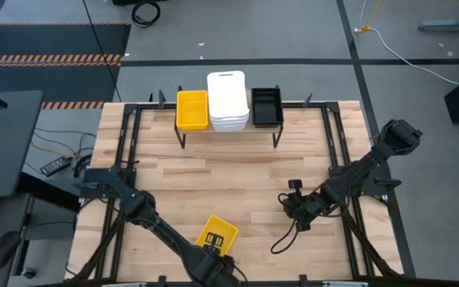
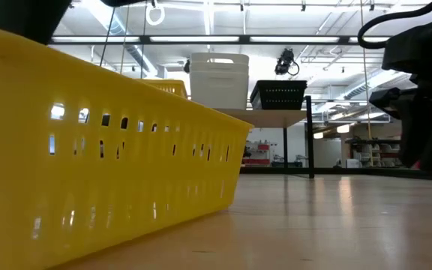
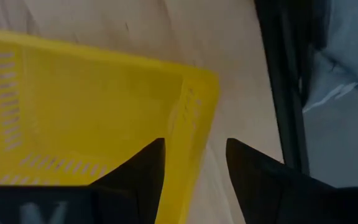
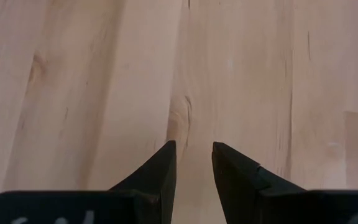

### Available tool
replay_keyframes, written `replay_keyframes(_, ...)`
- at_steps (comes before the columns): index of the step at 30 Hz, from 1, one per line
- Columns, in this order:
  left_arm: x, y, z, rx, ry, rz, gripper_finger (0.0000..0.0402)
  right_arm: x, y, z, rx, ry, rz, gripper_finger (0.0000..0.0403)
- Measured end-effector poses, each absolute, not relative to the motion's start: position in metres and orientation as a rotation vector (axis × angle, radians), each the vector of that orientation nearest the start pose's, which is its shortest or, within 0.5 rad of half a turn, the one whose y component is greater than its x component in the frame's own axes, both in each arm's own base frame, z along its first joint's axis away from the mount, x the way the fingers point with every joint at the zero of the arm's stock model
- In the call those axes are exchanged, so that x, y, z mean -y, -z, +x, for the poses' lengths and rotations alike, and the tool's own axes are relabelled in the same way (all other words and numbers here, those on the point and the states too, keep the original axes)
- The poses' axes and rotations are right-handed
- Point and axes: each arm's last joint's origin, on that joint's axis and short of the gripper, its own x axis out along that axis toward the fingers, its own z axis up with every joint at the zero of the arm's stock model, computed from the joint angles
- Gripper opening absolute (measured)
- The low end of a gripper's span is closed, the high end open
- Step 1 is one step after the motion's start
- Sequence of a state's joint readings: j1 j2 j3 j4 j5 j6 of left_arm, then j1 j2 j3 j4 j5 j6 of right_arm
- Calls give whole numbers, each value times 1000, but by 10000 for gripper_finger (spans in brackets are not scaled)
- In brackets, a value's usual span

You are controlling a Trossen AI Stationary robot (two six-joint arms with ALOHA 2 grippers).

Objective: Stack baskets on shelf by color
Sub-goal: Stack the yellow basket on the yellow basket on the shelf

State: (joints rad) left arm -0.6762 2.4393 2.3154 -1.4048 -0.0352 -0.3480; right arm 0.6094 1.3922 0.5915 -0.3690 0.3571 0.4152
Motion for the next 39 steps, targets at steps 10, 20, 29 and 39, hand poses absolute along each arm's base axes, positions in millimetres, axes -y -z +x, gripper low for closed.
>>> replay_keyframes(10, 292, -204, 376, -1494, 238, 321, 144, -120, -142, 189, -1055, -10, -155, 109)
replay_keyframes(20, 289, -190, 379, -1552, 263, 336, 76, -120, -142, 189, -1059, -15, -153, 109)
replay_keyframes(29, 259, -190, 387, -1618, 76, 383, 17, -120, -142, 189, -1058, -13, -151, 109)
replay_keyframes(39, 204, -250, 399, -1504, -32, 282, 13, -121, -141, 188, -1077, -22, -125, 109)
